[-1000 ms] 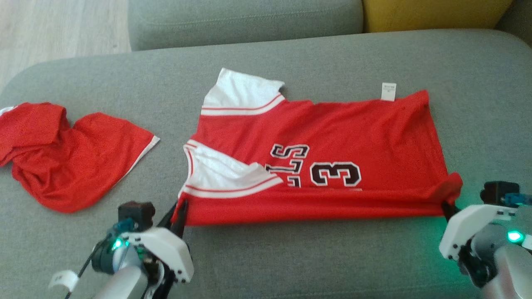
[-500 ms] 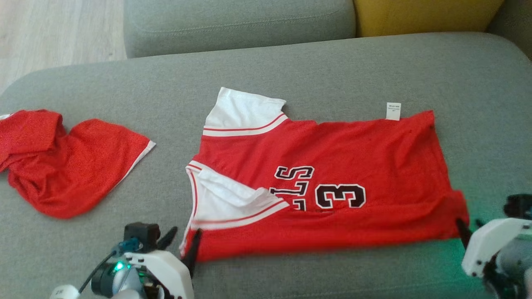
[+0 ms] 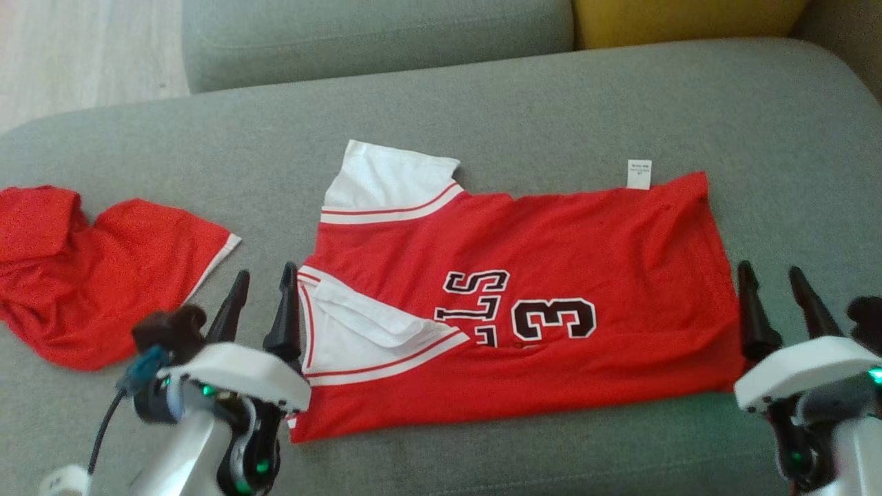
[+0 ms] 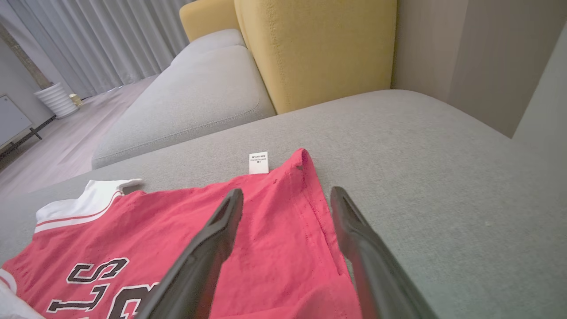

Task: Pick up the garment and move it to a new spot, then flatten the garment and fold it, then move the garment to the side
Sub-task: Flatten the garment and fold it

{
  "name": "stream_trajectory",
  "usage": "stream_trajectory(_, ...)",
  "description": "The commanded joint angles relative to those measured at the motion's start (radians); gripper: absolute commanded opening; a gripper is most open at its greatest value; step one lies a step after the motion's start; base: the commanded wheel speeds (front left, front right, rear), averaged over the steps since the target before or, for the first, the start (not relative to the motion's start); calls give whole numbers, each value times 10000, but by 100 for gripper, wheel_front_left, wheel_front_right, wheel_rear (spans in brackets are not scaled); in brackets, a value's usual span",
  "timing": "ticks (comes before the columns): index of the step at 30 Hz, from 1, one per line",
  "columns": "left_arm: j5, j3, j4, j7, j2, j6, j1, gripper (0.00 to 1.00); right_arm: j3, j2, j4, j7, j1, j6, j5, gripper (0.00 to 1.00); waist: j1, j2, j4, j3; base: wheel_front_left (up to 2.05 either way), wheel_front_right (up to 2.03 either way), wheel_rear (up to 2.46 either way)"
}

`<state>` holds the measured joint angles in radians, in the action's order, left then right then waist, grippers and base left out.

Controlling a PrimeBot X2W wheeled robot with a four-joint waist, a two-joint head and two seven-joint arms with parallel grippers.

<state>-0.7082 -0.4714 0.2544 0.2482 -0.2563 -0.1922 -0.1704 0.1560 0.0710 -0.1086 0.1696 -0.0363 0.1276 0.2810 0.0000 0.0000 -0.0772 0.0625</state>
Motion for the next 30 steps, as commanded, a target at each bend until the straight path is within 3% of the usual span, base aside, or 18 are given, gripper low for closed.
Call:
stream_trajectory(1, 150, 380, -200, 97, -125, 72, -714, 100, -354, 35, 320, -215, -590, 31, -65, 100, 0, 0, -87, 133, 0, 0, 0)
stream_trajectory(5, 498, 110, 305, -143, -206, 308, -1572, 100, -919, 50, 92, -584, -1078, 31, -120, 100, 0, 0, -366, 548, 0, 0, 0)
stream_trajectory(10, 794, -262, 1291, -1618, -718, 716, -3282, 100, -1681, 272, -148, -747, -2000, 31, -151, 100, 0, 0, -806, 1365, 0, 0, 0)
stream_trajectory(19, 880, -746, 3425, -4391, -1634, 2218, -6511, 100, -2846, 663, -810, -951, -3582, 31, -23, 100, 0, 0, -1716, 2430, 0, 0, 0)
stream_trajectory(24, 899, -999, 4569, -5868, -2016, 2661, -7785, 100, -3415, 749, -1138, -1100, -4303, 31, 148, 100, 0, 0, -2180, 2832, 0, 0, 0)
stream_trajectory(30, 1219, -1416, 5538, -6165, -2247, 2929, -8565, 100, -3877, 724, -1586, -1359, -4926, 31, 372, 100, 0, 0, -2643, 3131, 0, 0, 0)
